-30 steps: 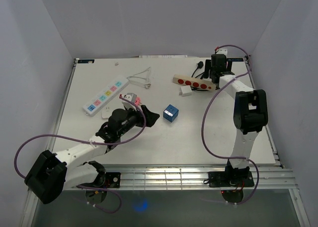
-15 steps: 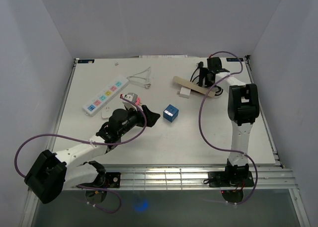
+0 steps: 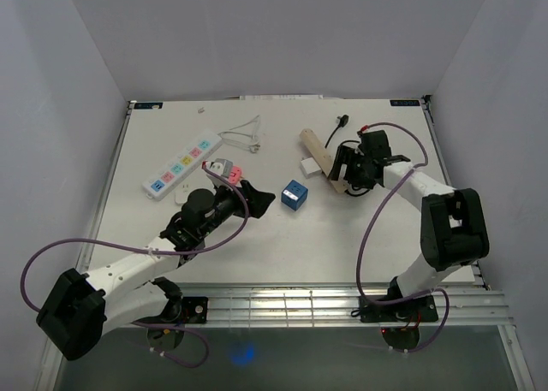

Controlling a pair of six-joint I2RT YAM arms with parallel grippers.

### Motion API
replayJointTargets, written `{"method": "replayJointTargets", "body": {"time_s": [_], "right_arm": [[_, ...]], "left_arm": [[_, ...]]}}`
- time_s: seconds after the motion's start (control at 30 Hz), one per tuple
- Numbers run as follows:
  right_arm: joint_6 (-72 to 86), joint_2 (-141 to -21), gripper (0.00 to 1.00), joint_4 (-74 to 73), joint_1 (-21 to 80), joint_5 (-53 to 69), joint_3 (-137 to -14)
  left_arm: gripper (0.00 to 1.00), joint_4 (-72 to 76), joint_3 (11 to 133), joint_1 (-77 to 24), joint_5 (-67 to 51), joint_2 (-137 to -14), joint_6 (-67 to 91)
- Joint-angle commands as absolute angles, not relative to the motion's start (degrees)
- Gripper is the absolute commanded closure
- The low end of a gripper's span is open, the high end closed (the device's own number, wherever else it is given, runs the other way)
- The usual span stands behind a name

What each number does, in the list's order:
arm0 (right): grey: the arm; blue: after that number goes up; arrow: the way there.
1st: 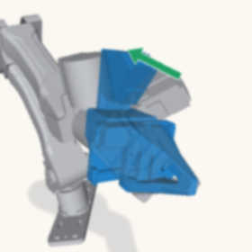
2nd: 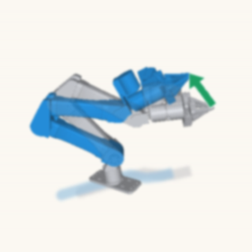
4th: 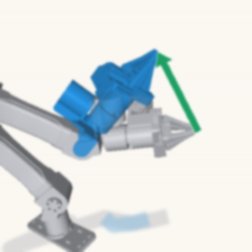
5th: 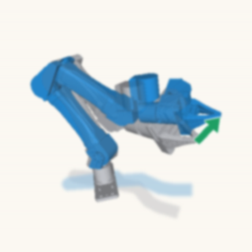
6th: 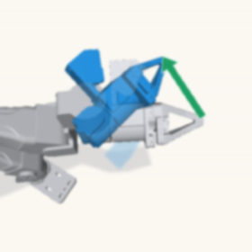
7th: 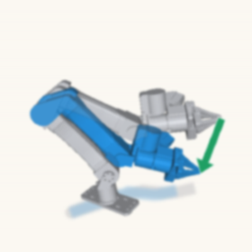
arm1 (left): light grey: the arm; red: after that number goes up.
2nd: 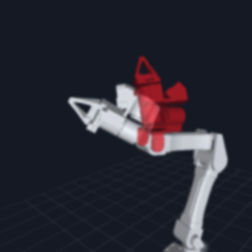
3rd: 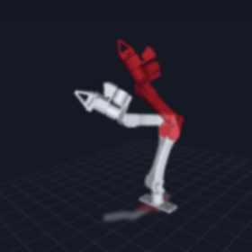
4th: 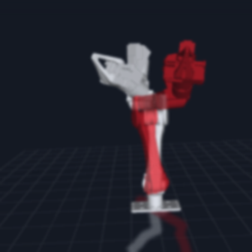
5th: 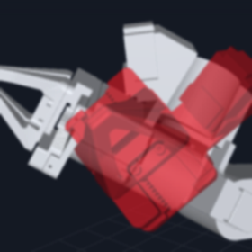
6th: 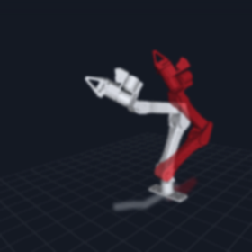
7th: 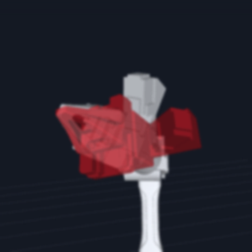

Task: Insert the plug
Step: Adjust the socket at the center of the board.

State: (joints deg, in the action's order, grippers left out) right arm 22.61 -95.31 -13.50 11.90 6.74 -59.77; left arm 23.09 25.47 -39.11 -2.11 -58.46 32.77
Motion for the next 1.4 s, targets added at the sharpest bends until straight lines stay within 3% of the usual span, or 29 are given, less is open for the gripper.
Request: {"method": "replayJointTargets", "body": {"time_s": [0.0, 0.2, 0.47, 0.53, 0.6, 1.03, 1.17, 1.23, 1.33, 1.37], "right_arm": [[24.26, -88.18, 0.1, -12.92, 17.73, 4.37, -56.87], [15.83, -81.73, 0.08, -12.56, 22.92, -11.2, -56.86], [7.31, -91.92, 0.06, -14.5, 33.04, -35.93, -62.57], [6.95, -95.25, 0.0, -16.07, 36.03, -42.96, -65.03], [6.07, -97.46, 0.08, -16.26, 38.31, -46.65, -65.91], [5.62, -110.03, 0.07, -18.72, 38.15, -55.46, -71.19], [6.76, -111.27, 0.14, -18.81, 35.69, -52.57, -71.54], [7.2, -111.27, 0.24, -18.9, 33.84, -48.62, -71.63], [7.73, -110.75, 0.54, -18.9, 32.61, -44.22, -71.28], [7.82, -110.31, 0.7, -18.9, 32.61, -43.69, -71.11]], "left_arm": [[0.02, 21.8, 25.66, -39.46, -0.88, -56.25, 31.73], [0.02, 21.18, 25.93, -39.46, 0.79, -56.25, 31.38], [0.02, 21.01, 26.8, -39.46, 0.26, -57.22, 31.11], [0.02, 20.92, 26.81, -39.46, 0.18, -57.74, 31.03], [0.02, 20.92, 27.07, -39.46, 0.09, -58.01, 30.94], [0.02, 20.39, 27.42, -39.46, 0.18, -58.71, 30.5], [0.02, 20.04, 27.51, -39.46, 0.09, -58.8, 30.41], [0.02, 19.78, 27.51, -39.46, 0.09, -58.54, 30.41], [0.02, 19.78, 27.6, -39.46, 0.09, -58.71, 30.41], [0.02, 19.78, 27.68, -39.46, 0.09, -58.8, 30.41]]}}
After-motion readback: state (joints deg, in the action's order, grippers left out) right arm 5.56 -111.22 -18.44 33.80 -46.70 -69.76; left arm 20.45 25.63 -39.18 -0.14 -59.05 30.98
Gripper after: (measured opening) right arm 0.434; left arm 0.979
